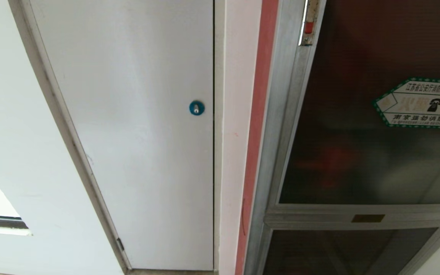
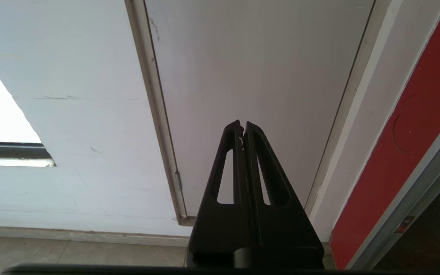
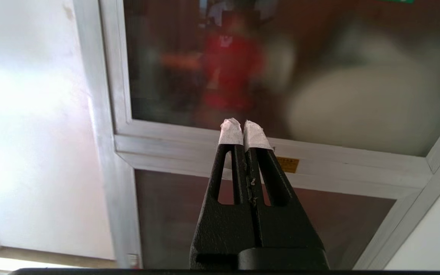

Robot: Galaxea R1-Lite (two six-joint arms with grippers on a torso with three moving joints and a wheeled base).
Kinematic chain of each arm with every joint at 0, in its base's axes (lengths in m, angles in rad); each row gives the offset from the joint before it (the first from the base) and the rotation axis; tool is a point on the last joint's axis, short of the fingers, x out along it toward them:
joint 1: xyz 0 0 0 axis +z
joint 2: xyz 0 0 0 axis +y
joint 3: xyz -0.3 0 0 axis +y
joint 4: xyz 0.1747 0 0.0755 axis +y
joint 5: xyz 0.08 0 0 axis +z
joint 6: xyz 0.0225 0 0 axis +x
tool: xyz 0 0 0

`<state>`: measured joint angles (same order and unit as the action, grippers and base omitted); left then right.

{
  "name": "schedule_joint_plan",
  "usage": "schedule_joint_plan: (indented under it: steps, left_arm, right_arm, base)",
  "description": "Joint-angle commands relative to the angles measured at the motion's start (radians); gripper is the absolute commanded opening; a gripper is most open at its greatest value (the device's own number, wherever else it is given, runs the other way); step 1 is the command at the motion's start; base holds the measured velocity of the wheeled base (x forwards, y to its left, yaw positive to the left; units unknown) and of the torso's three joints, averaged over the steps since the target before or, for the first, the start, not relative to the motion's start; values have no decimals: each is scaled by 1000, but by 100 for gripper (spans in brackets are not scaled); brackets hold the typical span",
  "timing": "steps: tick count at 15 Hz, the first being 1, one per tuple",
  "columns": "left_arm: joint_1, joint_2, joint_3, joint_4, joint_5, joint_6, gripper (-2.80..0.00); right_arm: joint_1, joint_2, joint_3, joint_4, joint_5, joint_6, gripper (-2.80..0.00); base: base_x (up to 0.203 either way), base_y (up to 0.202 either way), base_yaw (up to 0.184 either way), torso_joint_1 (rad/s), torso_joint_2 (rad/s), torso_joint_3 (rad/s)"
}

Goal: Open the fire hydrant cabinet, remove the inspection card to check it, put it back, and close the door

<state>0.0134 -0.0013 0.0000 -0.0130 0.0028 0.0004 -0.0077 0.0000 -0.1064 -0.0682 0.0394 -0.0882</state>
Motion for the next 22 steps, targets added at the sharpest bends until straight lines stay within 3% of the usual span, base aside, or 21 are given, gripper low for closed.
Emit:
schedule_joint_plan:
  steps: [1,5,9,13,22]
  left_arm:
    - [0,1,6,-1,0,0,-280]
    - [0,0,6,-1,0,0,-280]
    - [0,0,6,-1,0,0,-280]
    - [0,1,6,-1,0,0,-280]
    - [0,1,6,-1,0,0,-280]
  right_arm:
    - [0,-2,63,-41,0,-8,-280]
    - [0,-2,106,-43,2,-13,-280]
    - [-1,-2,106,47,2,-32,-280]
    - [0,-2,106,79,-1,36,-280]
    - [0,-2,106,76,-1,39,-280]
  base:
    - [0,0,0,0,0,0]
    - [0,0,0,0,0,0]
    - [0,0,0,0,0,0]
    - [0,0,0,0,0,0]
    - [0,0,0,0,0,0]
